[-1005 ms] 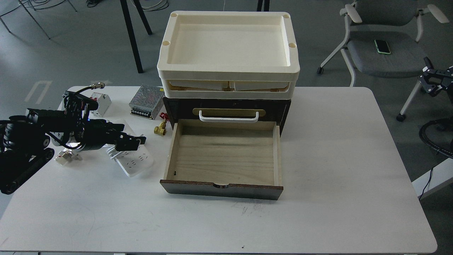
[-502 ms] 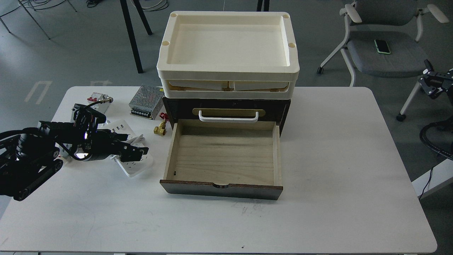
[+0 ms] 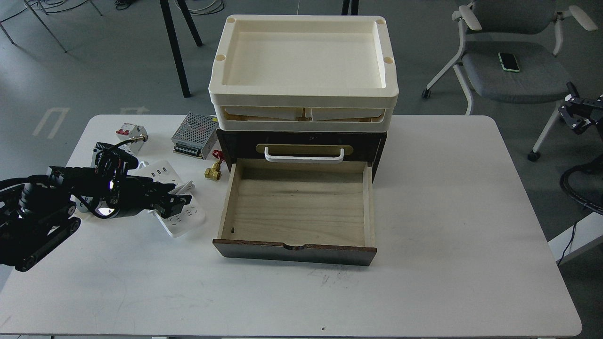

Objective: Put charging cable into cabinet
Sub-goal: 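Lift the power strip and carry it toward the open wooden drawer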

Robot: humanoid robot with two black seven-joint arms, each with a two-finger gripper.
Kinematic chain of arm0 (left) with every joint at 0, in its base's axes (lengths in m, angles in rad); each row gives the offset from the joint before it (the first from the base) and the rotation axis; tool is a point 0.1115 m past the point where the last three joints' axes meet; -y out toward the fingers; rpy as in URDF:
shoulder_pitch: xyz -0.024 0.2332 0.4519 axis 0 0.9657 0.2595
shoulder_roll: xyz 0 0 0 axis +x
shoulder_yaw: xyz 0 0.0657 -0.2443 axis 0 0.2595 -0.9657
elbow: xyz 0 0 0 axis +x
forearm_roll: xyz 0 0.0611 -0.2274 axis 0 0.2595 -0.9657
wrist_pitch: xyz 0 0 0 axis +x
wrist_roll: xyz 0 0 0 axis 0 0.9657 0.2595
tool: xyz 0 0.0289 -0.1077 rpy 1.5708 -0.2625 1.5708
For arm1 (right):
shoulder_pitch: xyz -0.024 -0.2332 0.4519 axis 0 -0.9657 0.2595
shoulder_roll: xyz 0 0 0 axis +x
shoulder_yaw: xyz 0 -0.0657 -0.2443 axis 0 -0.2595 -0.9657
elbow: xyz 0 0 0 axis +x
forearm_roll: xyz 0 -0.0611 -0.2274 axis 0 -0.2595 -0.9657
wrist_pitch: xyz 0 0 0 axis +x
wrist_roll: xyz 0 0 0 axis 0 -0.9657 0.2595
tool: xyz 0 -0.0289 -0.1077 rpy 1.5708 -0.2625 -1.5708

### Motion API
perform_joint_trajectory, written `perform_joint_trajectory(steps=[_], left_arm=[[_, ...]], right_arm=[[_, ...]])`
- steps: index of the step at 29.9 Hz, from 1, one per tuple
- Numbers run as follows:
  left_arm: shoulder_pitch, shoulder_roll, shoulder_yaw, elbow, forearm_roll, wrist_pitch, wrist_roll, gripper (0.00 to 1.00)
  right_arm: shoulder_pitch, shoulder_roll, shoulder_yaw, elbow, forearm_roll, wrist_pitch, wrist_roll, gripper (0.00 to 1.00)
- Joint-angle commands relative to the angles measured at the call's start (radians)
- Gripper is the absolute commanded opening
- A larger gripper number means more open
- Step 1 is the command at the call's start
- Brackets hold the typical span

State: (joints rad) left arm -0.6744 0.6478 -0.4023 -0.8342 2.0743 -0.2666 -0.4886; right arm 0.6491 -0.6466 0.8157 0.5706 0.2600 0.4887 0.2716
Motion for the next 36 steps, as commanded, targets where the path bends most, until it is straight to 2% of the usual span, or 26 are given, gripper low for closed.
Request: perform_joint_trajectory(steps=[1, 7, 10, 15, 20, 23, 27, 31, 36], left_arm=[[-0.002, -0.004, 0.025, 0.018, -0.003, 0.033, 0.000, 0.02], [-0.011, 0.000, 0.037, 0.041, -0.002, 0.099, 0.000, 0.00], [-0.030, 0.021, 0.033, 0.029, -0.011, 0.093, 0.000, 0.00], [-0.050, 0.160, 0.030, -0.077, -0.112, 0.054, 0.000, 0.00], [-0.050, 0.344, 0.020, -0.273, -0.301, -0.006, 0.000, 0.00], [-0.039, 0.479, 0.023, -0.475, -0.458, -0.034, 0.000, 0.00], [-0.025, 0.570, 0.031, -0.693, -0.653, -0.031, 0.000, 0.00], [-0.024, 0.563, 0.031, -0.821, -0.767, -0.026, 0.000, 0.00], [-0.021, 0.391, 0.031, -0.818, -0.803, -0.029, 0.000, 0.00]], right_arm=[[-0.005, -0.001, 0.000, 0.000, 0.001, 0.000, 0.000, 1.00], [-0.005, -0.001, 0.002, 0.000, 0.001, 0.000, 0.000, 1.00], [-0.005, -0.001, 0.003, 0.000, 0.001, 0.000, 0.000, 1.00], [-0.005, -0.005, 0.014, 0.008, 0.001, 0.000, 0.000, 1.00], [-0.005, -0.021, 0.020, 0.026, 0.001, 0.000, 0.000, 1.00], [-0.005, -0.022, 0.020, 0.026, 0.001, 0.000, 0.000, 1.00], [-0.005, -0.022, 0.020, 0.026, -0.001, 0.000, 0.000, 1.00], [-0.005, -0.022, 0.020, 0.026, -0.001, 0.000, 0.000, 1.00], [-0.006, -0.024, 0.020, 0.025, -0.001, 0.000, 0.000, 1.00]])
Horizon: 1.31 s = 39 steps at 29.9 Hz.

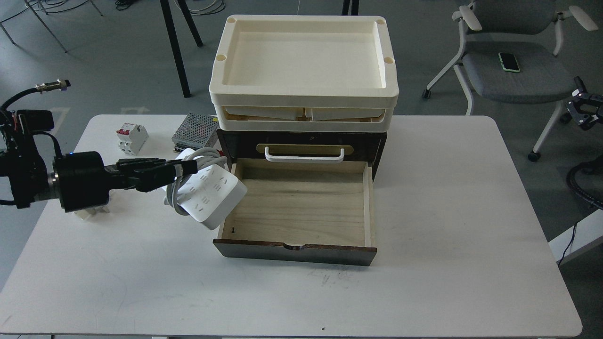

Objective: Put charging cable into cabinet
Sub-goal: 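Lift the power strip and carry it toward the open wooden drawer, then lower the power strip into the drawer and release it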

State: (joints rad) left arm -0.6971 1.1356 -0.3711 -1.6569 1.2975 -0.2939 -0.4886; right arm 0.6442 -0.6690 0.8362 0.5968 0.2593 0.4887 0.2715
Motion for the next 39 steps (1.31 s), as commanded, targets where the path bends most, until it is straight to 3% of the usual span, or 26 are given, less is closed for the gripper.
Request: perform_joint_trajectory(steps=[1, 7, 17, 22, 34, 39], left_arm=[[0.002, -0.131, 0.001, 0.014, -0.036, -0.004, 0.000, 0.00], [0.016, -0.301, 0.029, 0.153, -0.064, -0.030, 0.000, 0.00], [0.021, -0.485, 0.060, 0.399, -0.069, -0.062, 0.000, 0.00], [0.014, -0.505, 0.058, 0.453, -0.141, -0.100, 0.000, 0.00], [0.007, -0.589, 0.058, 0.618, -0.165, -0.097, 0.000, 0.00], [0.016, -0.615, 0.060, 0.631, -0.165, -0.085, 0.000, 0.00]], right_arm=[[-0.002, -0.001, 0.000, -0.002, -0.002, 0.000, 0.000, 1.00], [-0.009, 0.000, 0.000, -0.003, -0.002, 0.000, 0.000, 1.00], [-0.009, 0.000, 0.000, -0.002, 0.000, 0.000, 0.000, 1.00], [-0.011, 0.000, 0.000, -0.002, -0.002, 0.000, 0.000, 1.00], [-0.021, 0.000, 0.001, -0.002, 0.000, 0.000, 0.000, 1.00], [-0.029, 0.000, 0.001, -0.003, 0.000, 0.000, 0.000, 1.00]])
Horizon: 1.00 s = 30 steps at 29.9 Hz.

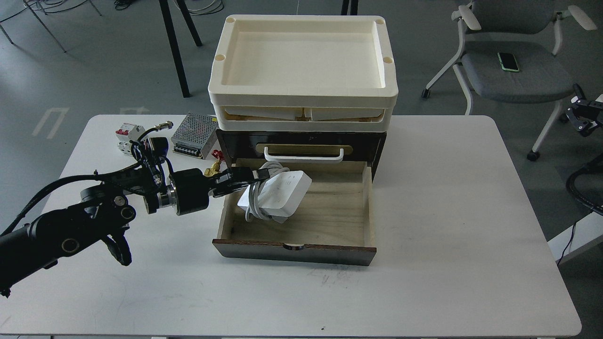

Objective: Put charging cable into cabinet
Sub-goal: 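Lower the power strip into the drawer and release it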

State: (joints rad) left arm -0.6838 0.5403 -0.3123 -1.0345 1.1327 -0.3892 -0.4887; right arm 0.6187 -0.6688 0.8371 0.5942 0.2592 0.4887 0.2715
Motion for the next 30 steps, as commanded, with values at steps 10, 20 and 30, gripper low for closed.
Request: perform_joint_trajectory(steps=[10, 20, 30], left_arm=[[0.012, -0.161, -0.005, 0.166, -0.005, 0.053, 0.000, 0.02], [0.062, -0.221, -0.010, 0.197, -0.050, 0.067, 0.000, 0.27], [0.076, -0.192, -0.016, 0.145, -0.051, 0.059, 0.000, 0.92]], right_arm=[[-0.005, 0.000, 0.002, 0.001, 0.000, 0.000, 0.000, 1.00], [-0.005, 0.002, 0.002, 0.001, 0.002, 0.000, 0.000, 1.00], [-0.011, 0.002, 0.002, 0.003, 0.002, 0.000, 0.000, 1.00]])
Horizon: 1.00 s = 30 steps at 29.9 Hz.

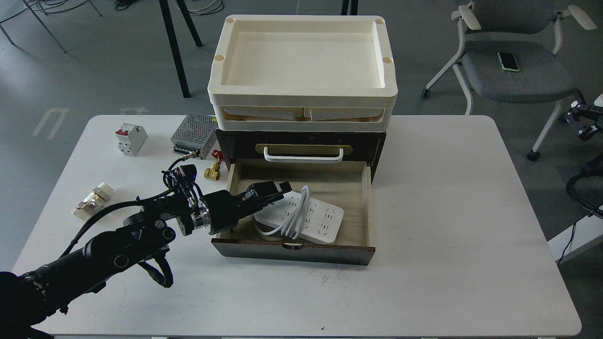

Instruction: Put charging cable into cabinet

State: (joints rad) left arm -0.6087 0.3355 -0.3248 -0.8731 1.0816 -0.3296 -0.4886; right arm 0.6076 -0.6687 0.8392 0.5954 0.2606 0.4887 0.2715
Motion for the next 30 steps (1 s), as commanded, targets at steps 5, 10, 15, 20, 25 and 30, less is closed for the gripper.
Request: perform_joint_trajectory(steps=[5, 10, 15, 20, 25, 30], left_arm=[[0.009, 0.111, -0.068, -0.067, -0.015, -0.012, 0.000, 0.93], [0.064, 0.241, -0.242, -0.138, -0.265, -0.159, 0.000, 0.93], [0.067, 0.309, -0.449, -0.113, -0.498, -0.159, 0.000, 0.96], [-0.024, 0.323, -0.562, 0.027, -0.707, -0.159, 0.000, 0.96], [-0.072, 0.271, -0.560, 0.135, -0.776, -0.159, 0.000, 0.98], [-0.036, 0.227, -0.562, 0.138, -0.776, -0.159, 0.000, 0.98]], right_arm=[[0.000, 0.001, 0.000, 0.001, 0.000, 0.000, 0.000, 1.00], [0.020, 0.012, 0.000, 0.000, -0.003, 0.000, 0.000, 1.00], [0.125, 0.026, -0.006, 0.017, -0.007, 0.000, 0.000, 1.00], [0.141, 0.118, 0.000, 0.121, -0.009, 0.000, 0.008, 1.00], [0.152, 0.219, 0.049, 0.130, -0.009, 0.000, 0.018, 1.00], [0.150, 0.227, 0.162, 0.135, -0.007, 0.000, 0.018, 1.00]])
